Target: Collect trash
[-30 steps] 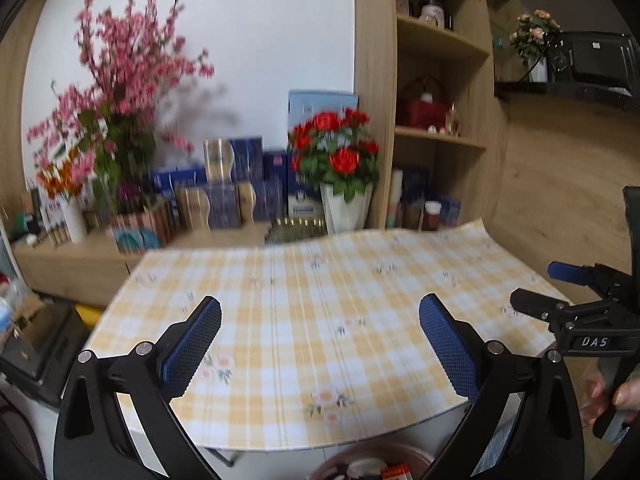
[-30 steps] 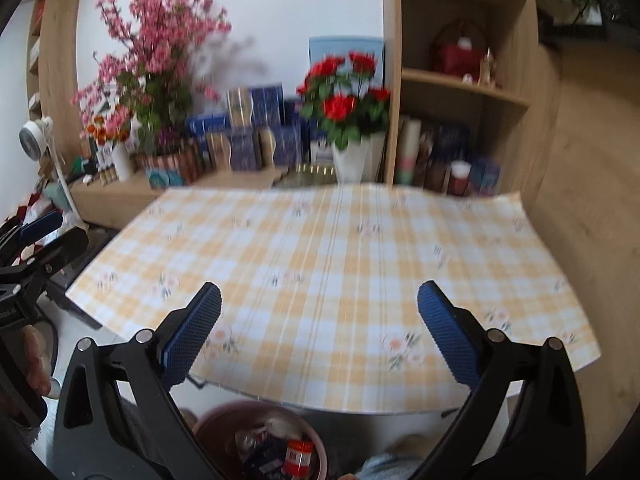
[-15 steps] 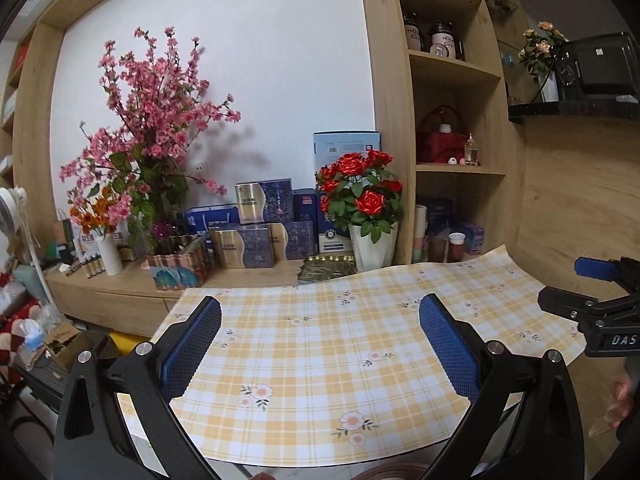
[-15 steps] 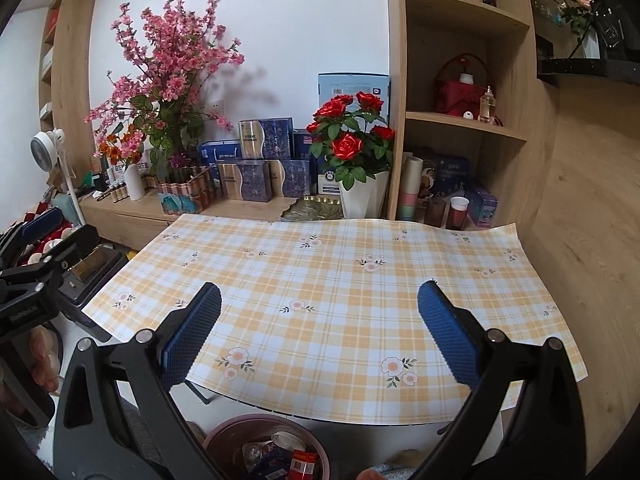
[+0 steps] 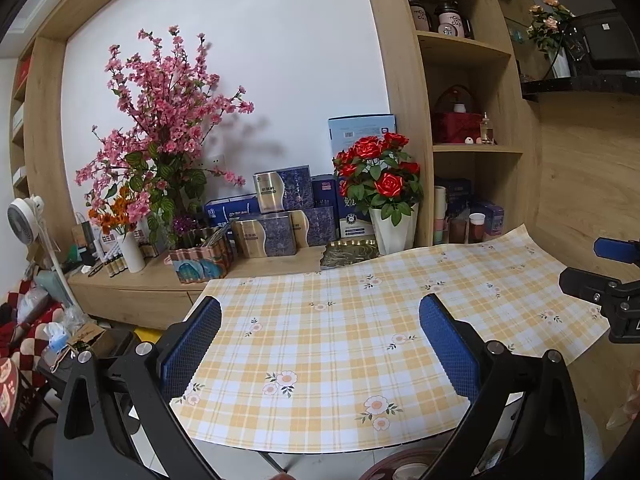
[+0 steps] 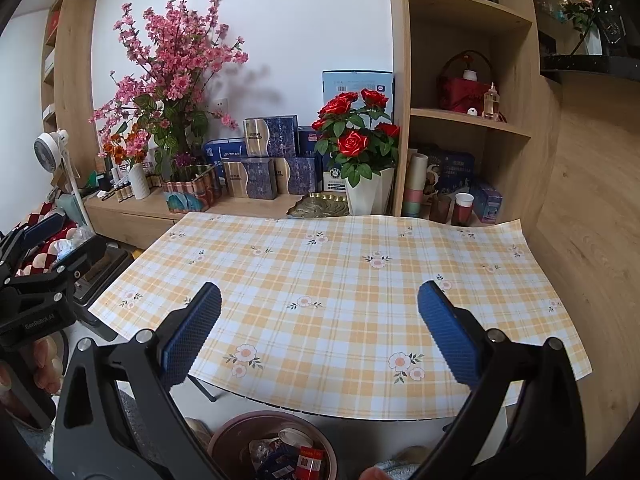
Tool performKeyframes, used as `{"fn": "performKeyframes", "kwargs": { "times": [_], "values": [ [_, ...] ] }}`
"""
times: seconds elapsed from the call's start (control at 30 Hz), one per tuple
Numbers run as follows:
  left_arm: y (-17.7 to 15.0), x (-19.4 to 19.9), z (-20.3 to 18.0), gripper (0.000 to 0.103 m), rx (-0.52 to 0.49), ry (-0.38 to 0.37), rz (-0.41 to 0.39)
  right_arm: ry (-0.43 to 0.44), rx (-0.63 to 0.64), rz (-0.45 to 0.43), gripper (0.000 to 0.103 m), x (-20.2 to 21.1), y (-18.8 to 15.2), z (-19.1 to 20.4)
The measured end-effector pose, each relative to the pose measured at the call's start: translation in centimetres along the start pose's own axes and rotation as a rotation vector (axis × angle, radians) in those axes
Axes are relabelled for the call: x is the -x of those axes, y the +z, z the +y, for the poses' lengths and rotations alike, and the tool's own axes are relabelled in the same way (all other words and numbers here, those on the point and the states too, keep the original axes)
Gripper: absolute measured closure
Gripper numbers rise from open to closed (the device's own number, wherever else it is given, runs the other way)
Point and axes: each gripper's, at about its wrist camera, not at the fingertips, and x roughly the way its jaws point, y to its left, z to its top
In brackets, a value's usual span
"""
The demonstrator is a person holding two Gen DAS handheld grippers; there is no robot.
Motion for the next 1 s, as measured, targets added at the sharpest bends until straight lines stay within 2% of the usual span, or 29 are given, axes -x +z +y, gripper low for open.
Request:
{"fn": "performKeyframes", "kwargs": {
  "times": [0.33, 1.0],
  "values": [
    [0.10, 0.32, 0.59, 0.006, 0.033, 0.005, -0.001, -0.002, 0.004, 0.008, 0.006, -0.22, -0.42, 0.18],
    [0.09, 0.99, 0.13, 0.006, 0.030, 0.025, 0.000, -0.006, -0.013, -0.003, 0.006, 0.22, -0.41, -0.40]
  ]
}}
